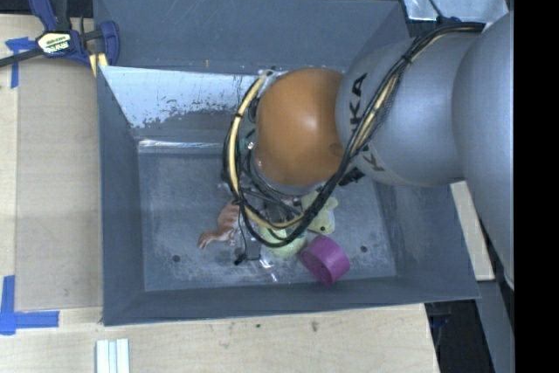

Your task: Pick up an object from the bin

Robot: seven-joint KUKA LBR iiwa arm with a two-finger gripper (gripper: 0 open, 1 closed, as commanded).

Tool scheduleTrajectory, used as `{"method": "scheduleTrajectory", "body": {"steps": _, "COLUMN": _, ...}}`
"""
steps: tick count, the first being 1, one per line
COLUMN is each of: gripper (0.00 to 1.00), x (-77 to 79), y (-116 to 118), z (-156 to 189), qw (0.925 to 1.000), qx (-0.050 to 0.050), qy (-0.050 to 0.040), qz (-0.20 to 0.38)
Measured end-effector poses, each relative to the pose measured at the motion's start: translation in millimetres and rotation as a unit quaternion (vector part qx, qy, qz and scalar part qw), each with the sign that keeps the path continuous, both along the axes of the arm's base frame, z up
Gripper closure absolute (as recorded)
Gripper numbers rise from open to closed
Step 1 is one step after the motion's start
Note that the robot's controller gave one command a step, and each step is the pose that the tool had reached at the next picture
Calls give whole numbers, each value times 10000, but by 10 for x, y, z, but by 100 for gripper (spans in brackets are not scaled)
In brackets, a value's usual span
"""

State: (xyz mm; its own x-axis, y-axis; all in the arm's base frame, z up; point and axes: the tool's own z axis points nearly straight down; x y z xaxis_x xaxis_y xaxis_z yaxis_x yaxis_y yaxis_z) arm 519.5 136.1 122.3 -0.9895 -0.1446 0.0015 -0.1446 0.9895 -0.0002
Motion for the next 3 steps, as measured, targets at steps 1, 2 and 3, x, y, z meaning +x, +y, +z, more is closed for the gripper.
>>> {"method": "scheduleTrajectory", "body": {"steps": 1, "gripper": 0, "x": -2, "y": -301, "z": -104, "qw": 9929, "qx": 7, "qy": -27, "qz": -1186}}
{"method": "scheduleTrajectory", "body": {"steps": 2, "gripper": 0, "x": -42, "y": -194, "z": -305, "qw": 9999, "qx": 0, "qy": -14, "qz": 131}}
{"method": "scheduleTrajectory", "body": {"steps": 3, "gripper": 100, "x": -229, "y": -204, "z": -481, "qw": 9988, "qx": 38, "qy": -112, "qz": 474}}
